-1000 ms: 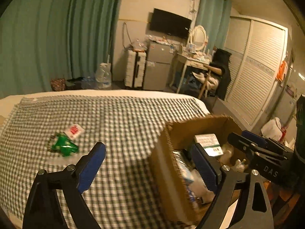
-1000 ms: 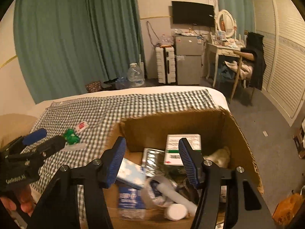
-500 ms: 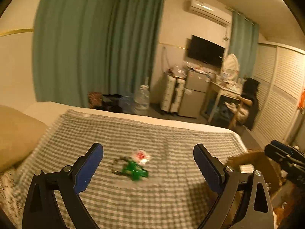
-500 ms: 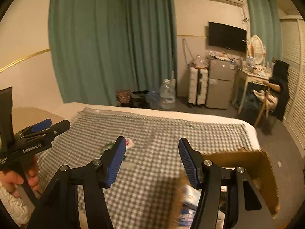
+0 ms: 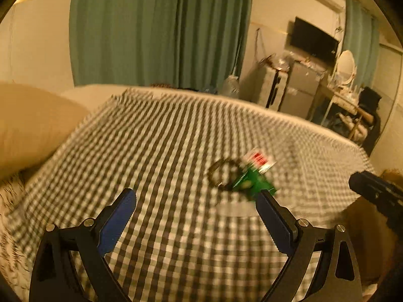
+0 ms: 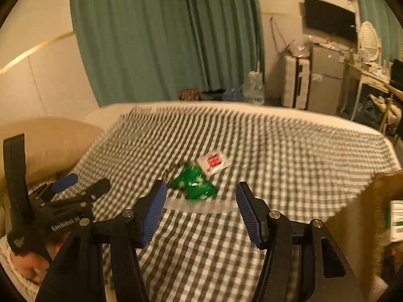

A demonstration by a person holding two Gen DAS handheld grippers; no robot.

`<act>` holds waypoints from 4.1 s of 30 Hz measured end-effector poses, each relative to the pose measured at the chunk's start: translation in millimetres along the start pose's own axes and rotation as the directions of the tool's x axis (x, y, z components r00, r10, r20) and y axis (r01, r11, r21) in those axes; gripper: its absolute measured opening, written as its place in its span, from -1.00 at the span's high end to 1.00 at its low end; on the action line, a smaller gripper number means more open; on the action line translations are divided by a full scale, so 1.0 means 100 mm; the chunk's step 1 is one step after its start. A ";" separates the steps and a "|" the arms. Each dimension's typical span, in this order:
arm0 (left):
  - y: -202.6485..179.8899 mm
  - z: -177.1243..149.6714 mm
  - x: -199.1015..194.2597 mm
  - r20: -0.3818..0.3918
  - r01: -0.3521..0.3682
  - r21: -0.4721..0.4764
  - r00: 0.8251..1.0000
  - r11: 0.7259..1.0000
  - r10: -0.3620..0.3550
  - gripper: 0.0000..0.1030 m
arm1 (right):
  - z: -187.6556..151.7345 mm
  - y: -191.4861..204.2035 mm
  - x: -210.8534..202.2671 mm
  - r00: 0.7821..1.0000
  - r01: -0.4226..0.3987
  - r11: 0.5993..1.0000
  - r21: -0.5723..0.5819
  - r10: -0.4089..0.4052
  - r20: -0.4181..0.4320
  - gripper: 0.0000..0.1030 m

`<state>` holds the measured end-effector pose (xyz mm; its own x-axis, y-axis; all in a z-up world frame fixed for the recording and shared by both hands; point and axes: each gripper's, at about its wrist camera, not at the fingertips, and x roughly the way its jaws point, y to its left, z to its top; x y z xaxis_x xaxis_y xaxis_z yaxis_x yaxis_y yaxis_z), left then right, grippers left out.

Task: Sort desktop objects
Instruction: 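Move both grippers back over the green snack bag on the bed, then grasp the green snack bag with right gripper while left grasps the bead bracelet, then carry bracelet and snack bag over the box and open both grippers, then grasp the clear comb with left gripper while right grasps the red sachet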

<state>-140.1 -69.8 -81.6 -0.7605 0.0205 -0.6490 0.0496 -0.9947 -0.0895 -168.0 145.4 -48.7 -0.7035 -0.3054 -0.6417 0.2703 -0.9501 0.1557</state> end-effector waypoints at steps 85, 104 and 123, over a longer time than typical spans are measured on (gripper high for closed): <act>-3.58 -0.06 -1.00 -0.267 0.586 0.379 0.810 0.716 -0.522 0.75 | -0.42 -2.46 -2.18 0.925 0.376 0.888 0.265 -0.377 -0.051 -0.15; -2.12 0.32 -0.96 -0.066 0.358 0.320 0.932 0.877 -0.356 -0.86 | -0.27 -1.92 -2.33 0.958 0.243 0.920 0.307 -0.277 0.072 -0.49; -0.92 -0.29 0.72 -0.197 0.204 0.427 0.972 0.881 -0.130 -0.87 | 0.16 -0.66 -0.72 0.998 0.049 0.984 0.174 -0.055 0.028 -0.49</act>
<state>-180.7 26.4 -141.9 -0.6177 0.1686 -0.7681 -0.3884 -0.9147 0.1115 -146.0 228.5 -0.7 -0.7358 -0.2543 -0.6277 0.1172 -0.9606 0.2519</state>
